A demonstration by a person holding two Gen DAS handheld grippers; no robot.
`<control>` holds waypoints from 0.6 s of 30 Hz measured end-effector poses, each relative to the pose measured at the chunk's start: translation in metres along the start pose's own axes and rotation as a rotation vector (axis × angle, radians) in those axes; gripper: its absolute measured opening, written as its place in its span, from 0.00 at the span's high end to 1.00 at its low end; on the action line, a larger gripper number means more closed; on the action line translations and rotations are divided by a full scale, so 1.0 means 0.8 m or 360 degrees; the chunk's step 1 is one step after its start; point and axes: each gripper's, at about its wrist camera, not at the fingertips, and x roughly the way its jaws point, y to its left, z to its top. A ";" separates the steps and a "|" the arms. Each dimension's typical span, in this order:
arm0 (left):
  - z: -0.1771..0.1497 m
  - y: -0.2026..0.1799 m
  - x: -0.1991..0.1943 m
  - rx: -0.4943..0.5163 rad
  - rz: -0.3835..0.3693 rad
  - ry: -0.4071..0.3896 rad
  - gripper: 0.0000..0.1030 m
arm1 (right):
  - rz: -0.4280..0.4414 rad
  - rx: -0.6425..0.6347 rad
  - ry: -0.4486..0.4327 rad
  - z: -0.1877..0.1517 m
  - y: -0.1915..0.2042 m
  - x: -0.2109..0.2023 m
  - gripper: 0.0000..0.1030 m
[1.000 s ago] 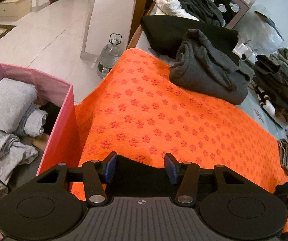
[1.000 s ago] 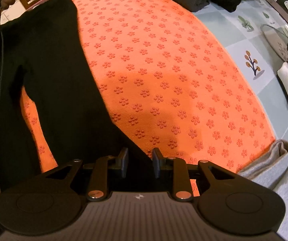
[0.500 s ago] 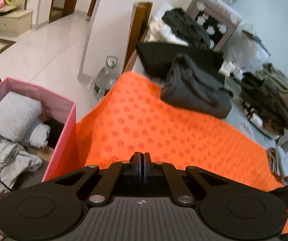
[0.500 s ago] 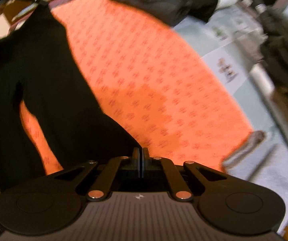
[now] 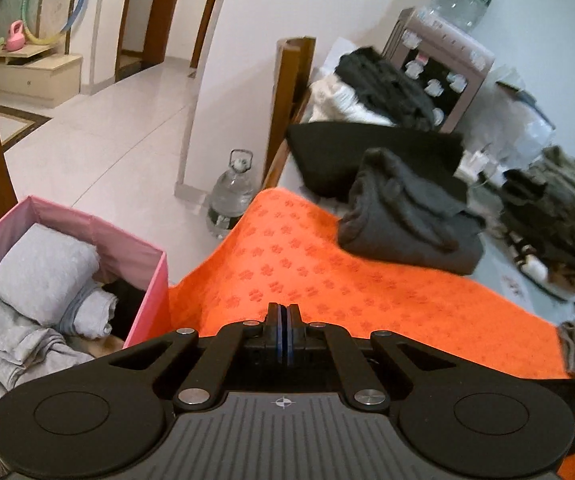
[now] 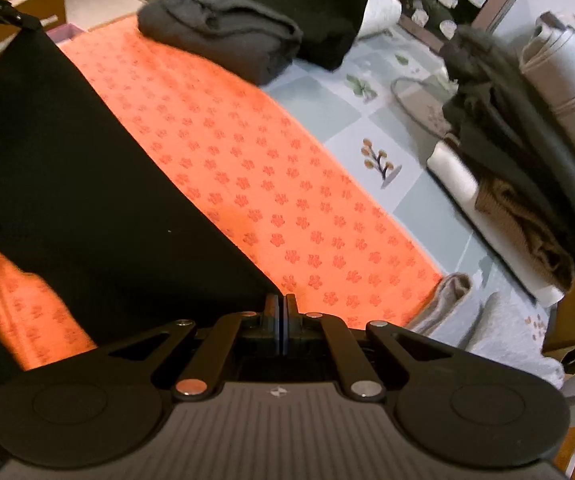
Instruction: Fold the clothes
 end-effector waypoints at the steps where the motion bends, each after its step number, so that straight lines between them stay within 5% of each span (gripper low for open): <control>1: 0.000 0.000 0.007 0.0009 0.0014 0.0019 0.95 | -0.0013 0.0009 0.0011 0.000 0.002 0.009 0.97; 4: -0.001 0.003 0.015 0.0011 0.0019 0.0067 0.91 | -0.0087 0.0046 0.0001 -0.001 0.004 0.016 0.94; 7: 0.001 0.007 0.002 0.0015 -0.0013 0.0037 0.75 | -0.0115 0.0114 -0.0028 -0.004 0.002 0.006 0.86; 18: -0.011 0.028 -0.079 0.0083 -0.0158 0.0050 0.55 | -0.0009 0.0234 -0.0163 -0.048 0.044 -0.103 0.70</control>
